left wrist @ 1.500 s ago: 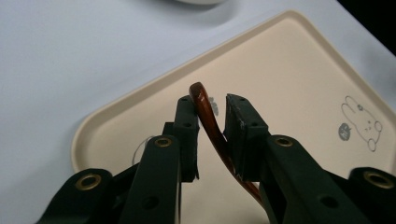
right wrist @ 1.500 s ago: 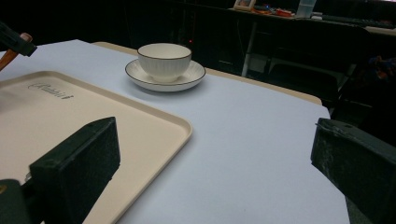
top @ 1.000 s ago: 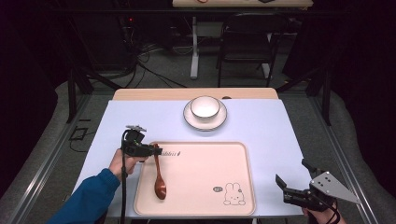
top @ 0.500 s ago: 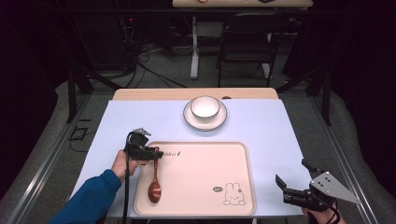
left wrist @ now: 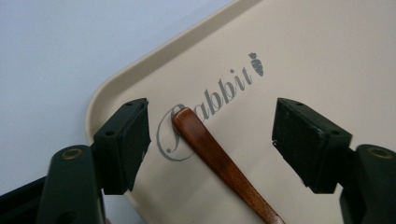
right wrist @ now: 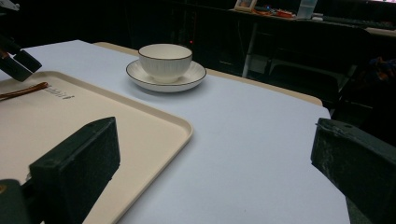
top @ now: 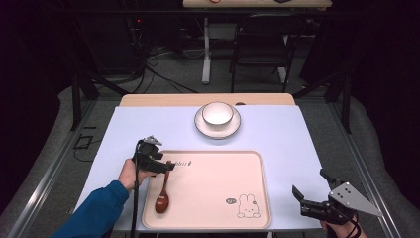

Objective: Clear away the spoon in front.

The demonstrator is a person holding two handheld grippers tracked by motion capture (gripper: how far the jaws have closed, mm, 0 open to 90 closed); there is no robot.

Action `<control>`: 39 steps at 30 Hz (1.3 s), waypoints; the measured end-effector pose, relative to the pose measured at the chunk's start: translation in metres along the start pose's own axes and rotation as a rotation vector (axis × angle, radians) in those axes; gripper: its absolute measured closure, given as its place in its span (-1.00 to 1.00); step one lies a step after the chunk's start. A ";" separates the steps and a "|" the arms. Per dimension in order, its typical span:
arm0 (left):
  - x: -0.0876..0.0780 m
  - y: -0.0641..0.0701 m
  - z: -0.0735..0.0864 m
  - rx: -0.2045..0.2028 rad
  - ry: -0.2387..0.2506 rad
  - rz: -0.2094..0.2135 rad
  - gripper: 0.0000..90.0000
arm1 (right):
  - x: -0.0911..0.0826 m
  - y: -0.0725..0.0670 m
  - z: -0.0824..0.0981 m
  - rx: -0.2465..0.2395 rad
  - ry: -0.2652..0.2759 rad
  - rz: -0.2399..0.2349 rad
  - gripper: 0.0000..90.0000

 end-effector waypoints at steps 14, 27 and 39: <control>-0.038 -0.002 -0.020 0.003 0.119 -0.129 -0.67 | 0.000 0.000 0.000 -0.003 -0.002 0.000 -0.99; -0.090 0.014 -0.030 0.049 0.231 -0.251 -0.86 | 0.000 0.000 0.000 0.001 -0.001 0.001 -0.99; -0.126 0.027 -0.008 0.029 0.298 -0.344 -0.99 | 0.000 0.000 0.000 0.000 -0.001 0.002 -0.99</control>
Point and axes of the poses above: each handheld gripper's, and its own axes: x roughly forward along the jaws, z roughly out of its underside, y roughly to its right, the point moved 7 cm from there along x, roughly forward along the jaws, and after that the axes turned 15 degrees about x, right-handed, at the moved point
